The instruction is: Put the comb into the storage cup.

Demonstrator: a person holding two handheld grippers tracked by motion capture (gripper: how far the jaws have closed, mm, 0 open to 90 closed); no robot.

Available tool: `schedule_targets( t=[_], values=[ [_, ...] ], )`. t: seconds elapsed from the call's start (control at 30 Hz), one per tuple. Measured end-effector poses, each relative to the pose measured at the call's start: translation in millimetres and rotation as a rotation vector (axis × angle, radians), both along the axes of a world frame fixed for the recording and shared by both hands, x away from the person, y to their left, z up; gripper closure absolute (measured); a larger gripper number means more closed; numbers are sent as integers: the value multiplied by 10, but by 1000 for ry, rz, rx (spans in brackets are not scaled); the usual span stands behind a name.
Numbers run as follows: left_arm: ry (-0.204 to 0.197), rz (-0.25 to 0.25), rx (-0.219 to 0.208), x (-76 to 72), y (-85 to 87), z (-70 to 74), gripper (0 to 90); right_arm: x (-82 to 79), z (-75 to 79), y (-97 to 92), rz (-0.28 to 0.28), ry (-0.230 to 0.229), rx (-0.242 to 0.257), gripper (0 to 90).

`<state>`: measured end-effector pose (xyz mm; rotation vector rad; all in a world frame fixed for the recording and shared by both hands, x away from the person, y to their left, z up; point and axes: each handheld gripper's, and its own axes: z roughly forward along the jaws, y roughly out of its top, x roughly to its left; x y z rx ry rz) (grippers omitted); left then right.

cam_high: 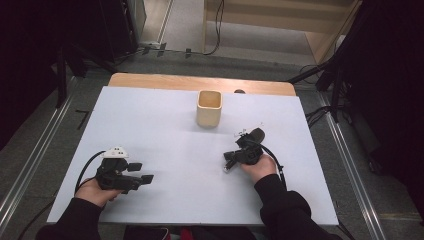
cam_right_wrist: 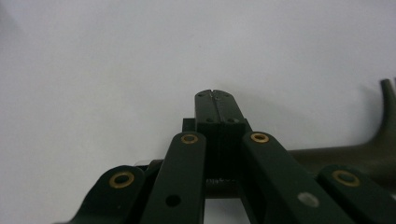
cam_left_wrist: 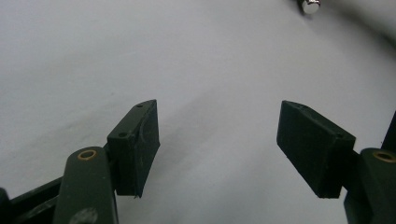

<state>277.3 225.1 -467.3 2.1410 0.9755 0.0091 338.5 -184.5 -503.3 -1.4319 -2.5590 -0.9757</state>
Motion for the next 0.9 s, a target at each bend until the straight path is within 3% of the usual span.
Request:
schedule_targets(
  t=[0.9],
  values=[
    [-5,1,8,-5,0,-1,304,-48,11,-301,0,18,-27,878]
  ],
)
